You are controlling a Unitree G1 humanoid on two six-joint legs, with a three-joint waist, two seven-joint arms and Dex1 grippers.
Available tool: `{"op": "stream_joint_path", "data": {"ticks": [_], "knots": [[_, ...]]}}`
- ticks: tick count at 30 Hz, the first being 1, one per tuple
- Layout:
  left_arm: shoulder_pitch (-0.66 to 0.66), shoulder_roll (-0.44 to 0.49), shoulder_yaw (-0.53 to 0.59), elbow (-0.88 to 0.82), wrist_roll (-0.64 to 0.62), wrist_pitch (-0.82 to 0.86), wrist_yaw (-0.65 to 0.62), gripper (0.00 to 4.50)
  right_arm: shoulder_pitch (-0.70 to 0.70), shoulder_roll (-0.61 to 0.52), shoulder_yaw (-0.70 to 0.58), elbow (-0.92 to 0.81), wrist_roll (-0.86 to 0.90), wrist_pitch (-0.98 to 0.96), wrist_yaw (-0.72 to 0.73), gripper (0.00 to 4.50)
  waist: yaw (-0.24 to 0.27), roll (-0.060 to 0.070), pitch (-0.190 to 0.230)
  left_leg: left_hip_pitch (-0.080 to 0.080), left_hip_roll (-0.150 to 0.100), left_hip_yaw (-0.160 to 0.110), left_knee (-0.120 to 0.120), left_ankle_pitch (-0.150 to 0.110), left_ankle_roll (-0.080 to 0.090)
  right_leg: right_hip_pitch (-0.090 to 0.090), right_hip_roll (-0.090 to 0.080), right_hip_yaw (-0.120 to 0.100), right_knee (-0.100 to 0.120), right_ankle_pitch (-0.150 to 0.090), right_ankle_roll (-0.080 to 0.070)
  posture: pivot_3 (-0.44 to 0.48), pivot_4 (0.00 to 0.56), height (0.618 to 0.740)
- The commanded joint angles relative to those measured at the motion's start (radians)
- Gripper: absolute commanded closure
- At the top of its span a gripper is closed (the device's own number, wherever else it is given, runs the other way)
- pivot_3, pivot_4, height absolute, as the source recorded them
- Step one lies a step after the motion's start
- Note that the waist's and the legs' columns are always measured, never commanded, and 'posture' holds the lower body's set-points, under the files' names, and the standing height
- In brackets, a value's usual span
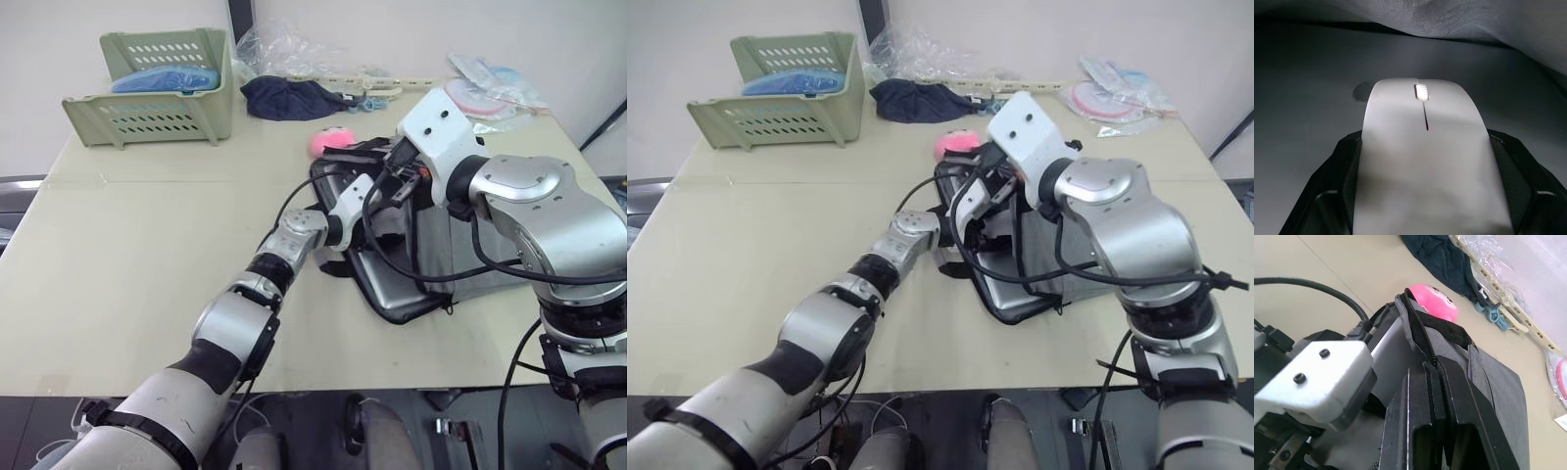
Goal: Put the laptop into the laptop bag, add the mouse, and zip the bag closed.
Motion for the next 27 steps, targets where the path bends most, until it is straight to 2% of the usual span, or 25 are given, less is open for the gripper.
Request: {"op": "stream_joint_path", "data": {"ticks": [1, 27], "knots": [[-0.034, -0.019, 0.012, 0.015, 0.023, -0.022, 0.012, 1.65, -0.051, -0.001, -0.046, -0.075, 0.002, -0.009, -0.003, 4.47, 0.000, 0.000, 0.000, 0.000, 0.000, 0.000, 0.000, 0.000, 0.000, 0.000, 0.000, 0.000, 0.000, 0.000, 0.000, 0.000, 0.150, 0.740], [-0.045, -0.058, 0.063, 0.073, 0.088, 0.000, 0.057, 1.65, -0.076, -0.003, -0.035, -0.089, 0.011, 0.020, 0.005, 4.47, 0.000, 0.000, 0.000, 0.000, 0.000, 0.000, 0.000, 0.000, 0.000, 0.000, 0.000, 0.000, 0.000, 0.000, 0.000, 0.000, 0.150, 0.740]]}}
